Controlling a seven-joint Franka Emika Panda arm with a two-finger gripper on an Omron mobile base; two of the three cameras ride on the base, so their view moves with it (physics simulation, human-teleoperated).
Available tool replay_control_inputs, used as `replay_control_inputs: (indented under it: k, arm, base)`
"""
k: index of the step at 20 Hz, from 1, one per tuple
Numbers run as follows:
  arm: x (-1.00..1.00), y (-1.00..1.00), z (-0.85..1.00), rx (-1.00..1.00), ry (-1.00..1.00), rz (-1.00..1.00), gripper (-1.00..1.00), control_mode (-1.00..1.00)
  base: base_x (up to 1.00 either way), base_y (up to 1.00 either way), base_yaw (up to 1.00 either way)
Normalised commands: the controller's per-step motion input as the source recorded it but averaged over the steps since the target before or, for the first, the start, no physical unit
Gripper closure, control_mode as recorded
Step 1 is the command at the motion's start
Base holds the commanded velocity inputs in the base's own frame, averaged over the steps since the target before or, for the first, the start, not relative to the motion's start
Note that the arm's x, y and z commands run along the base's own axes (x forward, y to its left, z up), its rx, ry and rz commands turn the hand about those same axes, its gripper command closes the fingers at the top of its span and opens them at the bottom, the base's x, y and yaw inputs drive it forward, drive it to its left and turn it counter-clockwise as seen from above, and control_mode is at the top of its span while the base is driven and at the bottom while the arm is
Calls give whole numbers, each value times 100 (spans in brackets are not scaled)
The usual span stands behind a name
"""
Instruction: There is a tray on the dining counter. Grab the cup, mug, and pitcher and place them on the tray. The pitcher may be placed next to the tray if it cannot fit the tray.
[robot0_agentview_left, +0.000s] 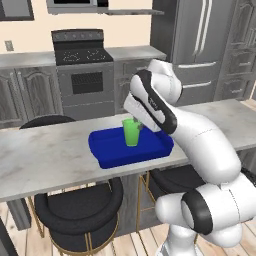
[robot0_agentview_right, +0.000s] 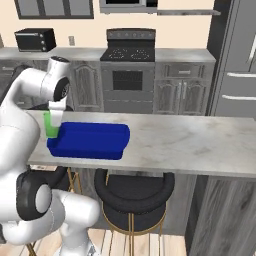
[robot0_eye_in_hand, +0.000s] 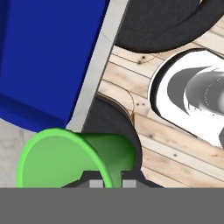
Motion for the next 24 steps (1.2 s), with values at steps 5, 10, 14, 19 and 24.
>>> replay_control_inputs:
  k: [5,10,14,19,24]
  arm:
    - [45,1,-35,0,0,0,100,-100]
    - [53,12,-32,0,0,0,100,-100]
    - [41,16,-35,0,0,0,100,-100]
    - [43,18,-37,0,0,0,100,-100]
    - [50,13,-28,0,0,0,100,-100]
  base:
    - [0,0,0]
    - [0,0,0]
    - [0,0,0]
    - [0,0,0]
    - [0,0,0]
